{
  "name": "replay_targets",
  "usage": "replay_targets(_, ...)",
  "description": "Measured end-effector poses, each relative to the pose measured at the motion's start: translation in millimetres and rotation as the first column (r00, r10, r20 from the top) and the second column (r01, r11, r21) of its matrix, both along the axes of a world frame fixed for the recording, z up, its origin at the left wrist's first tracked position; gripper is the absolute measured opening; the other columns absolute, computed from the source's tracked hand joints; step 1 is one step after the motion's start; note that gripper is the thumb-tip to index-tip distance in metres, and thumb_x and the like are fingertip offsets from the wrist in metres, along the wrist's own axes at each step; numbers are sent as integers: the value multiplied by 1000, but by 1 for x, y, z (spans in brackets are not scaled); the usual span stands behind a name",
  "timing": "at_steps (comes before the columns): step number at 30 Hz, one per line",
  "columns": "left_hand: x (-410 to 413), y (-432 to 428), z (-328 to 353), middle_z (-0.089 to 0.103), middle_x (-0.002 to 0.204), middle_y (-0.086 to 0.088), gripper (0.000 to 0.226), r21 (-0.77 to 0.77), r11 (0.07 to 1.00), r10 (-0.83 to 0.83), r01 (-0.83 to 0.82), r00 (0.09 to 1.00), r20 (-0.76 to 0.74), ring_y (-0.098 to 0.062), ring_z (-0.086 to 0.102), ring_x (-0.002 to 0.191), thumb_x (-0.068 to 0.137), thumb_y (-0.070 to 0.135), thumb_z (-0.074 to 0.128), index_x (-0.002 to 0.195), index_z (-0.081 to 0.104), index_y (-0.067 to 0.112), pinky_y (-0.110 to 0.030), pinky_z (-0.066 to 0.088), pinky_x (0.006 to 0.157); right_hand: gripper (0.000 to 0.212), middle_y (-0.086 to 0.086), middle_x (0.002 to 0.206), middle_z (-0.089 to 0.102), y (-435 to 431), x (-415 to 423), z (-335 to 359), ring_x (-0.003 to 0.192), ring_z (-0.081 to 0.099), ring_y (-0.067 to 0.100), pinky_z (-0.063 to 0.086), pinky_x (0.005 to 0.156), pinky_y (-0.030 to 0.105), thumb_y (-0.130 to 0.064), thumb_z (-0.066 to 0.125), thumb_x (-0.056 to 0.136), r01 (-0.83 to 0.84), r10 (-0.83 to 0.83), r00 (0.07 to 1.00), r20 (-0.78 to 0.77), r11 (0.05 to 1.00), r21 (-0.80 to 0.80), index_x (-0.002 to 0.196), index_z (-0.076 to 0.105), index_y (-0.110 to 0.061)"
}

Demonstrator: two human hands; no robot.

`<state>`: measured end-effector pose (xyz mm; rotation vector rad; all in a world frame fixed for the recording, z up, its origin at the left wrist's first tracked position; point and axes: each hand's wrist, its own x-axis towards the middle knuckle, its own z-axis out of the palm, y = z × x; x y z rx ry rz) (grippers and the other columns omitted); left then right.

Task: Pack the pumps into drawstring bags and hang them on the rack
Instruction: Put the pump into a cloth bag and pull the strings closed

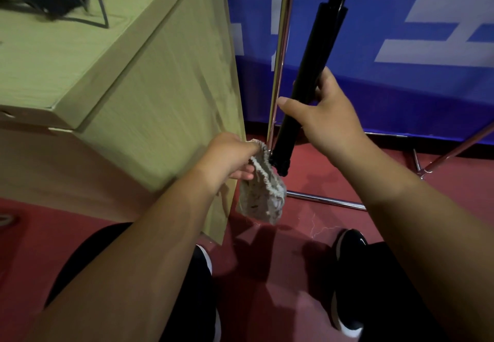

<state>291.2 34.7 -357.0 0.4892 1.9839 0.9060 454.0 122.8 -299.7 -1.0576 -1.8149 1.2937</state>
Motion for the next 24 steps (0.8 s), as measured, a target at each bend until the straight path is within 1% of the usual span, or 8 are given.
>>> replay_targets(3,1,0,-3,55,79,-10,23,-25,1000,-17,16,998,-55,-18,62,53,97,20,73,106,58,6,-33,61,48,39,-12,110,70,-2,-1,5,104,68,5,61,92,35,-35,82,94,-24,24,999,-35,1000,-3,126,61,-35)
replay_targets(7,2,2,-7,55,76,-8,25,-37,998,-62,58,992,-110,-15,58,48,103,28,68,118,57,11,-34,59,49,33,-19,100,66,-2,-1,9,101,68,5,59,95,32,-32,81,94,-46,41,994,-106,998,-49,122,65,-29)
replay_targets(9,-1,3,-9,56,73,-7,29,-32,994,-103,100,985,-140,-14,58,45,105,28,64,124,62,7,-32,58,46,34,-20,100,65,-1,-2,8,101,69,5,60,94,30,-31,81,95,-55,46,992,-120,996,-76,125,65,-30)
replay_targets(12,-6,1,-11,60,72,-4,33,-4,985,-170,172,968,-183,-13,62,48,105,27,64,128,64,3,-30,57,47,34,-16,98,64,3,-2,3,92,68,0,60,86,25,-26,80,95,-57,44,991,-125,993,-103,126,65,-29)
replay_targets(15,-7,-1,-9,63,73,-3,24,32,969,-233,244,951,-204,-8,63,46,104,25,64,120,68,8,-27,56,48,35,-12,99,64,6,-3,0,86,66,-3,57,77,18,-22,79,95,-56,43,992,-121,993,-107,126,65,-28)
replay_targets(17,-6,-1,-7,64,74,-2,16,66,965,-238,252,956,-170,-9,63,47,106,26,62,113,68,13,-29,57,52,36,-9,101,64,6,-3,-3,86,66,-1,56,74,17,-21,79,95,-60,46,992,-121,992,-113,127,65,-27)
replay_targets(20,-3,-1,-2,64,73,-1,17,126,964,-219,232,970,-109,-11,63,51,105,33,64,108,70,17,-32,59,60,37,-3,109,70,7,-4,-7,99,72,10,59,80,26,-25,80,94,-73,63,994,-91,991,-110,126,63,-31)
replay_targets(24,0,1,3,57,67,-3,20,232,962,-144,145,989,-19,-13,56,51,105,32,64,100,70,14,-32,56,61,35,9,114,75,5,-5,-12,104,76,26,64,92,52,-28,81,88,-82,72,994,-82,989,-121,119,64,-35)
